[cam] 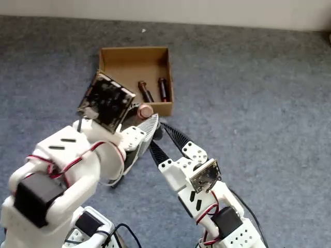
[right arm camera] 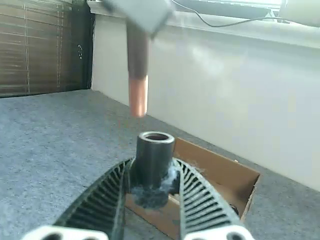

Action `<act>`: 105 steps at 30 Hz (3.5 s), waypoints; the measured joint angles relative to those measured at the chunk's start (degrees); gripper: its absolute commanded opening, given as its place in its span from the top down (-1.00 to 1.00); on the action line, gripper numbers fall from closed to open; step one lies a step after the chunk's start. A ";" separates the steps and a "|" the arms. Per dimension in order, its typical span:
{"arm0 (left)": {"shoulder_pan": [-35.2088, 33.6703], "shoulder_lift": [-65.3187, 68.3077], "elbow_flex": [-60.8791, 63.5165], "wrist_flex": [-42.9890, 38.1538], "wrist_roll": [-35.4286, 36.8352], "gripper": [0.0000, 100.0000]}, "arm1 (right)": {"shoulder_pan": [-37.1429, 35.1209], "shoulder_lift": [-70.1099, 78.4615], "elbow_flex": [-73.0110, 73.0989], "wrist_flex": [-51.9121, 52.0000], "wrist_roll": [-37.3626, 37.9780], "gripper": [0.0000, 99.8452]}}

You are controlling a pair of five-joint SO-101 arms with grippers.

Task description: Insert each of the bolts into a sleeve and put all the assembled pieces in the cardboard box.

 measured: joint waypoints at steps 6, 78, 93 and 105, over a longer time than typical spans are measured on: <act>0.97 -0.09 -2.02 0.00 0.79 0.99 | -0.18 0.00 0.00 0.00 0.26 0.99; -8.53 -0.70 8.88 0.00 5.54 0.49 | -2.90 -0.44 0.00 -13.63 7.91 0.99; -8.53 -0.70 8.88 0.00 5.54 0.49 | -2.73 -0.44 0.00 -13.63 7.91 0.99; -16.88 -0.62 10.02 1.85 4.75 0.49 | 8.35 -0.70 0.00 -5.36 2.64 0.99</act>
